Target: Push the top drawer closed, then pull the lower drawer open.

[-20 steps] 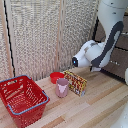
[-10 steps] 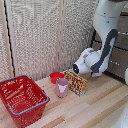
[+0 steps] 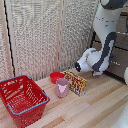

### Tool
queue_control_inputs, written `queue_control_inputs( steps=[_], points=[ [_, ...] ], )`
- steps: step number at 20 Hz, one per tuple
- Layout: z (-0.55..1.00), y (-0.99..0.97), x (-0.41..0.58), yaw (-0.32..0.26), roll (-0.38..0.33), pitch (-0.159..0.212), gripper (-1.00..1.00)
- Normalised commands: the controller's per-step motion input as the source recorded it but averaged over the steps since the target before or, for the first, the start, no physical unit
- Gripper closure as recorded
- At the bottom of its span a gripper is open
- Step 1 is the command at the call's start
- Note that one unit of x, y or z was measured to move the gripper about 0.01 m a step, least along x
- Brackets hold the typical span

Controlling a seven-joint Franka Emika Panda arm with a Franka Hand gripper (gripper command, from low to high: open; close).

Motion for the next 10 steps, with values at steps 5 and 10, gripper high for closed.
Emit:
queue_control_inputs(
  steps=[5, 10],
  points=[
    [0.01, -0.03, 0.024, 0.004, -0.037, 0.004, 1.0],
    [0.0, 0.0, 0.017, 0.042, -0.046, 0.007, 1.0]
  ],
)
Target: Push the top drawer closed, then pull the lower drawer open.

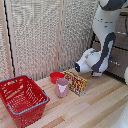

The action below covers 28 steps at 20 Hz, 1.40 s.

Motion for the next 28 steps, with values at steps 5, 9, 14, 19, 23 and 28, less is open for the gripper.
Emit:
queue_control_inputs(
  steps=[5, 9, 14, 19, 23, 28],
  points=[
    [0.0, 0.03, 0.073, 0.123, -0.043, 0.02, 1.0],
    [0.0, 0.36, 0.165, 0.074, 0.0, -0.001, 1.0],
    [0.0, 0.7, 0.153, 0.084, 0.0, -0.006, 1.0],
    [-0.04, 0.81, 0.234, 0.039, 0.0, -0.033, 1.0],
    [-0.08, 0.8, 0.213, 0.036, -0.008, -0.038, 1.0],
    [-0.08, 0.71, 0.138, 0.043, -0.061, -0.022, 1.0]
  ],
)
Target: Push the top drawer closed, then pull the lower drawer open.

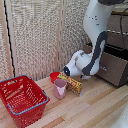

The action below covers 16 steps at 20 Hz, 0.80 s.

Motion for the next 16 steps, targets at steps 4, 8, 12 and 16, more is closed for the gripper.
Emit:
queue_control_inputs(
  steps=[4, 8, 12, 16],
  points=[
    [0.01, 0.42, 0.044, 0.076, -0.149, 0.002, -1.0],
    [0.35, 0.03, 0.05, 0.054, -0.057, 0.008, -1.0],
    [0.77, -0.01, 0.104, 0.03, 0.005, 0.002, -1.0],
    [0.72, 0.08, 0.145, 0.061, 0.083, 0.034, -1.0]
  ],
)
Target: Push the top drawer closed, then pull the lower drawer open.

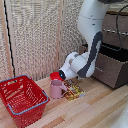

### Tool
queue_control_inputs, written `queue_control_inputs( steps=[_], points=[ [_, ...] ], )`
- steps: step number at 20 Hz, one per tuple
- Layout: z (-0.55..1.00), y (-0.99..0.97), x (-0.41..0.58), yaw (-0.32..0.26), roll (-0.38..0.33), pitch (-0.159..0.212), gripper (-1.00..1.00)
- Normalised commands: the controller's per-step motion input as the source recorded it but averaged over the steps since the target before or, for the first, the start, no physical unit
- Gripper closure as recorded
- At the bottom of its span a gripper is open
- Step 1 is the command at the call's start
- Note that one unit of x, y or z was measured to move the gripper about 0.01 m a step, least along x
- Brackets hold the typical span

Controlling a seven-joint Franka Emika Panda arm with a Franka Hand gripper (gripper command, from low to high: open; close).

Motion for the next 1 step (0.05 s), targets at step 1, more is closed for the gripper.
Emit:
queue_control_inputs(
  steps=[1],
  points=[
    [0.46, 0.23, 0.24, 0.032, 0.096, 0.071, -1.0]
  ],
)
